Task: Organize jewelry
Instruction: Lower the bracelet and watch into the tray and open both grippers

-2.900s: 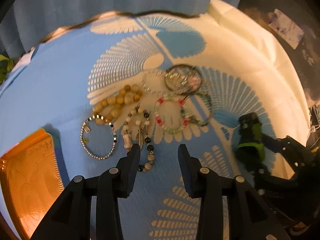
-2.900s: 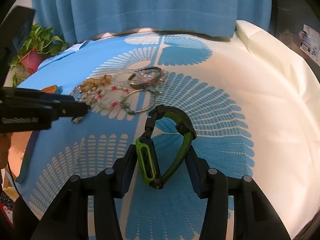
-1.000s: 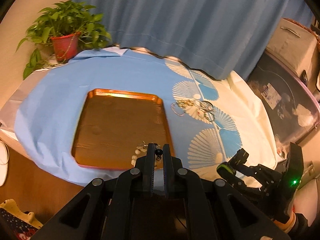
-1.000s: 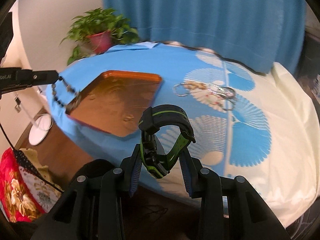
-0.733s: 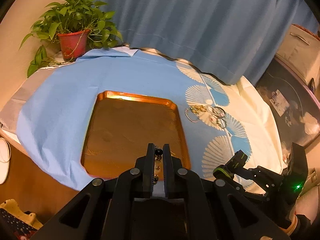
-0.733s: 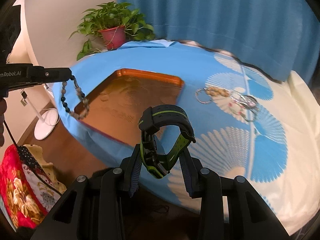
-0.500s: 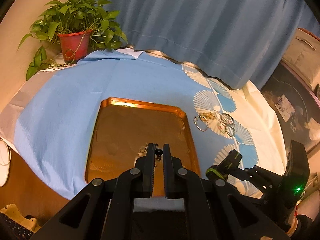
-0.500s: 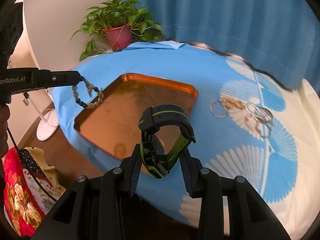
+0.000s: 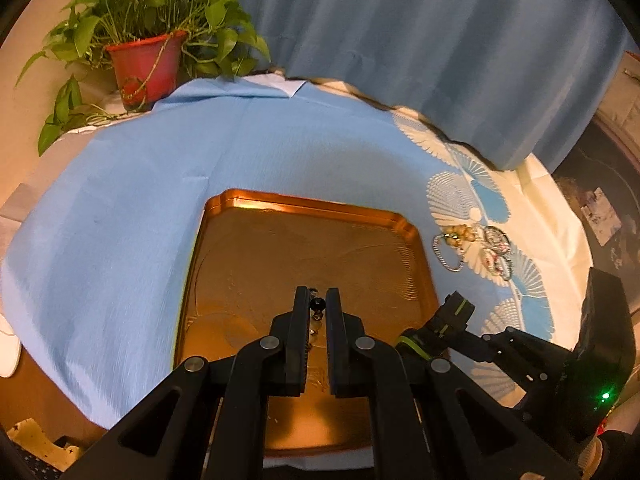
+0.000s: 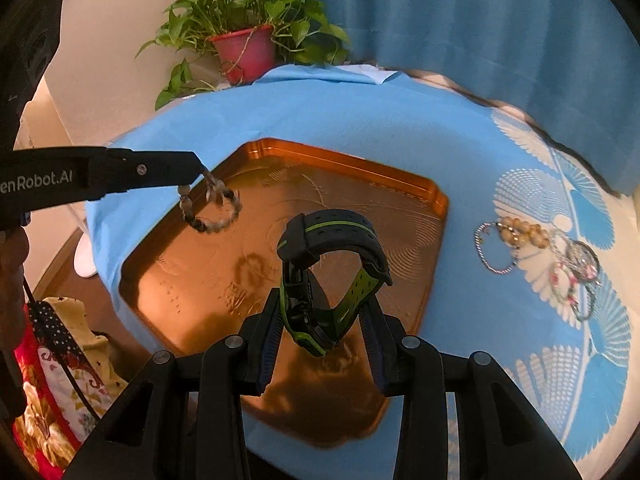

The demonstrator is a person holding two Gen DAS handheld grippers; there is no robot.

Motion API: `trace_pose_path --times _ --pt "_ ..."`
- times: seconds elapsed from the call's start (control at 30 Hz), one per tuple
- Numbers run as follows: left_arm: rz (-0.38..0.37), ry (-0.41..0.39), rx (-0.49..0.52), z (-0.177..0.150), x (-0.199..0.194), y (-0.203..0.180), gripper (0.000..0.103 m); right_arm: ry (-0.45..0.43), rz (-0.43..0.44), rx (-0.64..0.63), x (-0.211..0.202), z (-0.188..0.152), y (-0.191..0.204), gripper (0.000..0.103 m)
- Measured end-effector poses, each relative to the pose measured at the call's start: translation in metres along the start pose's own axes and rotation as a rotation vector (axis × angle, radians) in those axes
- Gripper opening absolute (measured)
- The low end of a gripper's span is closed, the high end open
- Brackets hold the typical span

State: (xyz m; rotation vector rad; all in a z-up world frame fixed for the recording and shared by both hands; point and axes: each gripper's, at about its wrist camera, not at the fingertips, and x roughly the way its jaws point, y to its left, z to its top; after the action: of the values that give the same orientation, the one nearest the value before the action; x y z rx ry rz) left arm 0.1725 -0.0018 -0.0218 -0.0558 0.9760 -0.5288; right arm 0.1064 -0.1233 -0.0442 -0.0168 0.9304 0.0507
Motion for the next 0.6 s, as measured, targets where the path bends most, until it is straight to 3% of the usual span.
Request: trace_pose_path --times 0.17,0.23,0.27,0.33,0.37,0.6 --pt "0.032 -0.01 -0.001 0.004 0.011 0.007 0.005 0.017 -0.004 -0.009 0.021 0.009 -0.005 0.043" --pt "0.047 -0.026 -0.002 0.005 0.015 0.011 0.012 0.03 -0.004 -0.013 0.028 0.011 -0.008 0.055" --pt "0.051 -0.024 -0.006 0.005 0.017 0.013 0.022 0.034 -0.01 -0.023 0.032 0.012 -0.008 0.058" --pt "0.072 -0.019 -0.027 0.003 0.018 0.016 0.082 0.039 -0.026 -0.036 0.036 0.01 -0.008 0.068" --pt "0.091 -0.038 -0.046 0.0 0.016 0.018 0.089 0.037 -0.033 -0.04 0.036 0.009 -0.009 0.072" --pt "0.19 -0.016 -0.028 -0.021 0.006 0.019 0.091 0.003 -0.048 0.056 0.005 -0.011 -0.039 0.076"
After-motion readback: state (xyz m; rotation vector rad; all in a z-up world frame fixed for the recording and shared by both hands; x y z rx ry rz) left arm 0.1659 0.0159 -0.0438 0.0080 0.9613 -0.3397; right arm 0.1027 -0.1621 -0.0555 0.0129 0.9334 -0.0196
